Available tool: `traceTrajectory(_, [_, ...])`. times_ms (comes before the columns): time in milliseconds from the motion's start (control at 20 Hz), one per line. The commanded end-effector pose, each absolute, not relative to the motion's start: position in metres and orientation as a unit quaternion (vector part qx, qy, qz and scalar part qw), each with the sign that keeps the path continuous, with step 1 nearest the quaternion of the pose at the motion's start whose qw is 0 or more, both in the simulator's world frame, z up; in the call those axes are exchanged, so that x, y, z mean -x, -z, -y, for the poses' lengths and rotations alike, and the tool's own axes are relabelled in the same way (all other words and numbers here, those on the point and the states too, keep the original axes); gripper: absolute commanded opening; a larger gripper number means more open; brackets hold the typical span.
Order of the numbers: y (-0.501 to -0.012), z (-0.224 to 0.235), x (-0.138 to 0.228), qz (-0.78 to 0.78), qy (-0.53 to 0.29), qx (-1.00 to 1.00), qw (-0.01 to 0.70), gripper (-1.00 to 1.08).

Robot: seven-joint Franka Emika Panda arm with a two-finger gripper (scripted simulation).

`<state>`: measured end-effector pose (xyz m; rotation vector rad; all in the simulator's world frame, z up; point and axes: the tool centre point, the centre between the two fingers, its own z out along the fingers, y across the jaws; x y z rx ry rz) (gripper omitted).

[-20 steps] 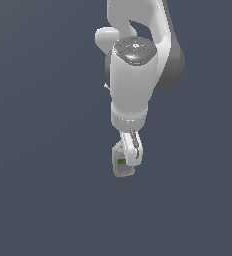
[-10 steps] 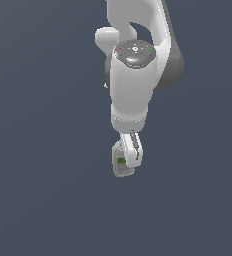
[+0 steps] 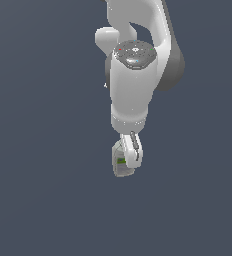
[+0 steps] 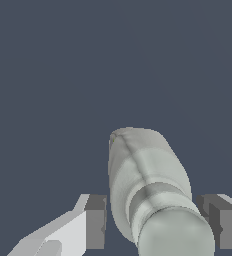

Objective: Pick up the object and move it to a goal position.

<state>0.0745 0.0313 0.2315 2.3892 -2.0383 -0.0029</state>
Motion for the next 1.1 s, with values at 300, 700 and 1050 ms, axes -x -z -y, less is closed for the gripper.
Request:
traceTrajectory(300, [-0.241,-0.029,-0.091,0.649,0.0,-0.761,0.0,-1.0])
traceTrajectory(700, [-0.255,-0.027,-0.117,0.649,0.0,-0.761,0.0,-1.0])
traceTrajectory(1050, [-0.265,-0.025,-0.135,0.649,0.0,-0.761,0.0,-1.0])
